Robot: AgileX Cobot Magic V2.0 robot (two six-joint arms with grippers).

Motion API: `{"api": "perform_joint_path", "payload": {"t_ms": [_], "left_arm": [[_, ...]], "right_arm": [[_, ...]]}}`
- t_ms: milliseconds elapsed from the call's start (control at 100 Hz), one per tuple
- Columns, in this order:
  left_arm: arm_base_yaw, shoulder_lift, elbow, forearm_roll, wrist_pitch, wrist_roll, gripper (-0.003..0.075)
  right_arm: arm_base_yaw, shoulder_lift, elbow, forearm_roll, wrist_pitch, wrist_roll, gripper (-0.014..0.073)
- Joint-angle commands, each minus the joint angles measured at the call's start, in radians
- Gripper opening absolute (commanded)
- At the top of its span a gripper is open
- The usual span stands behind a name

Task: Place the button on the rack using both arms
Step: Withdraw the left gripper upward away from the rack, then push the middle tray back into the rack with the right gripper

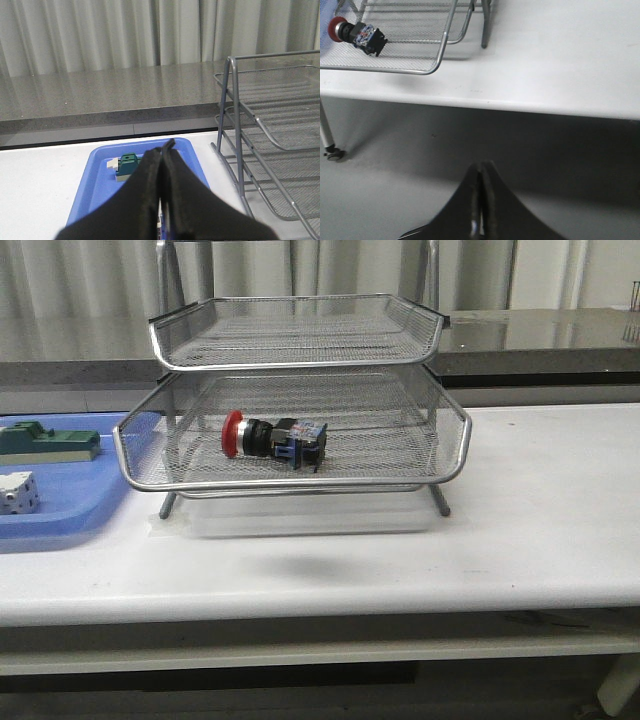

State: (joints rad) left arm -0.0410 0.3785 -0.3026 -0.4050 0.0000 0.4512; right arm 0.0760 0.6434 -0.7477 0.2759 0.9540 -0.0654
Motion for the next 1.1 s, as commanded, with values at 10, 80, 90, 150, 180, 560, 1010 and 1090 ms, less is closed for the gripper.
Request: {"api": "perform_joint_path", "payload": {"t_ms": [10, 80, 90, 150, 180, 560, 1010, 1090], "left_arm": [[0.000, 0.005, -0.030, -0.009, -0.073, -0.011, -0.0021], [0.000, 0.005, -0.030, -0.009, -0.073, -0.011, -0.0021], [0.000, 0.005, -0.030, -0.009, -0.073, -0.011, -0.0021], [0.000, 0.005, -0.030, -0.009, -0.073, -0.011, -0.0021], [0.000, 0.005, -0.030, -0.009, -0.073, -0.011, -0.0021], [0.000, 0.005, -0.030, -0.009, -0.073, -0.011, -0.0021], [0.000, 0.005, -0.030, -0.009, -0.073, -0.011, -0.0021], [0.000, 0.005, -0.030, -0.009, -0.073, -0.011, -0.0021]], "right_arm": [[0.002, 0.102, -0.031, 0.105, -0.098, -0.013, -0.0069], [0.002, 0.175, -0.031, 0.174, -0.127, -0.039, -0.0069], [0.002, 0.183, -0.031, 0.181, -0.130, -0.047, -0.0069], [0.004, 0.252, -0.031, 0.244, -0.157, -0.083, -0.0069], [0.007, 0.281, -0.031, 0.272, -0.169, -0.102, -0.0069], [0.065, 0.566, -0.031, 0.541, -0.291, -0.293, -0.0069], [0.307, 0.802, -0.036, 0.619, -0.514, -0.293, -0.0069], [0.332, 0.835, -0.046, 0.623, -0.537, -0.293, -0.0069]]}}
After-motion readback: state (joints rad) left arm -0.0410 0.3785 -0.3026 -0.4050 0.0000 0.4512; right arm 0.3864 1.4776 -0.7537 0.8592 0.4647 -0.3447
